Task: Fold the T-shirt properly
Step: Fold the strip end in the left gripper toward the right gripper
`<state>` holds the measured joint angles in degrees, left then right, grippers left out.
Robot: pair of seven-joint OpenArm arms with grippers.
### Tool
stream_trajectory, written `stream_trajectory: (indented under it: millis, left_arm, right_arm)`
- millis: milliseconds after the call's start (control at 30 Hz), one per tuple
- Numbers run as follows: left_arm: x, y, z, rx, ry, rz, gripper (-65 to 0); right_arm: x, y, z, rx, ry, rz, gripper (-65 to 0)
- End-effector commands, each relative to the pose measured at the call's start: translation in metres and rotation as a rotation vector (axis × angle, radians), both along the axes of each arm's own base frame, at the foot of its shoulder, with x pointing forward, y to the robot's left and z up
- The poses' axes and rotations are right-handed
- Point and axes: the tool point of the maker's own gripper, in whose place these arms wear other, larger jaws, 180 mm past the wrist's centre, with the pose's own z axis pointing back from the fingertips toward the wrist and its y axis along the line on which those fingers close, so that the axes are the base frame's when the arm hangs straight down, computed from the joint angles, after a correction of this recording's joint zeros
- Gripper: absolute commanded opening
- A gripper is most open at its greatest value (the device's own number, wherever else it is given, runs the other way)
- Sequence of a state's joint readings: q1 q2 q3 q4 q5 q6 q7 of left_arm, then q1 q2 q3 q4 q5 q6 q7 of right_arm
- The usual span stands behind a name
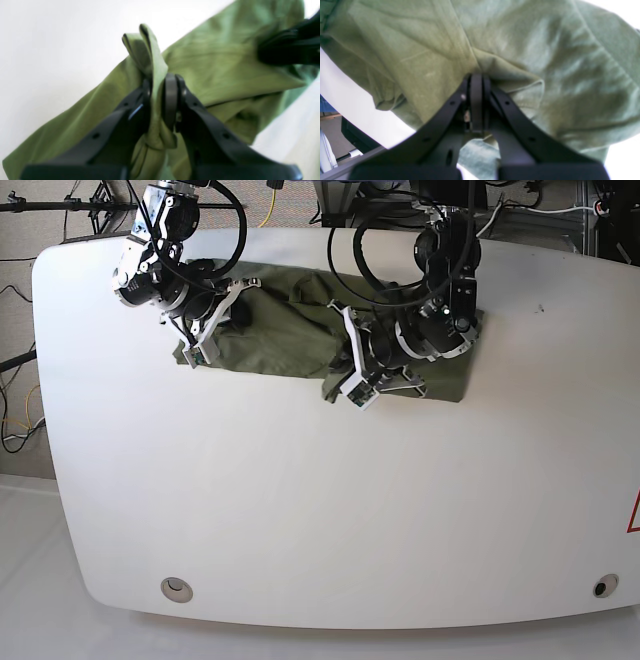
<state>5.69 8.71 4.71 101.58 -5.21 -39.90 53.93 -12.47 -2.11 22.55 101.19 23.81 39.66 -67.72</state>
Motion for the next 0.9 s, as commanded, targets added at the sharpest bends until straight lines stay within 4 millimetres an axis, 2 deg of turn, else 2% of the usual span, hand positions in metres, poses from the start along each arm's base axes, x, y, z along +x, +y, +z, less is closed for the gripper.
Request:
stream_trajectory:
  millis: [0, 633, 733, 800, 867]
  left_arm:
    - [0.006, -0.012, 0.016, -0.047, -0.050, -0.020, -65.0]
    - [-0.011, -0.045, 0.018, -0.050, -0.051, -0.134, -65.0]
    - [-0.014, -0.050, 0.018, -0.048, -0.050, -0.152, -59.3]
    - [-0.014, -0.050, 0.018, -0.048, -0.050, -0.153, -52.9]
    - [-0.014, -0.050, 0.018, -0.048, -0.049, -0.152, -41.5]
  right_arm:
    - [0.000, -0.001, 0.002, -0.013, -0.006, 0.008, -65.0]
    - [-0.001, -0.001, 0.001, -0.013, -0.003, 0.008, -65.0]
    - [-0.001, -0.001, 0.001, -0.013, -0.003, 0.008, -65.0]
    - [0.000, -0.001, 0.002, -0.013, -0.005, 0.008, -65.0]
    - [0.000, -0.001, 0.002, -0.013, -0.005, 0.008, -65.0]
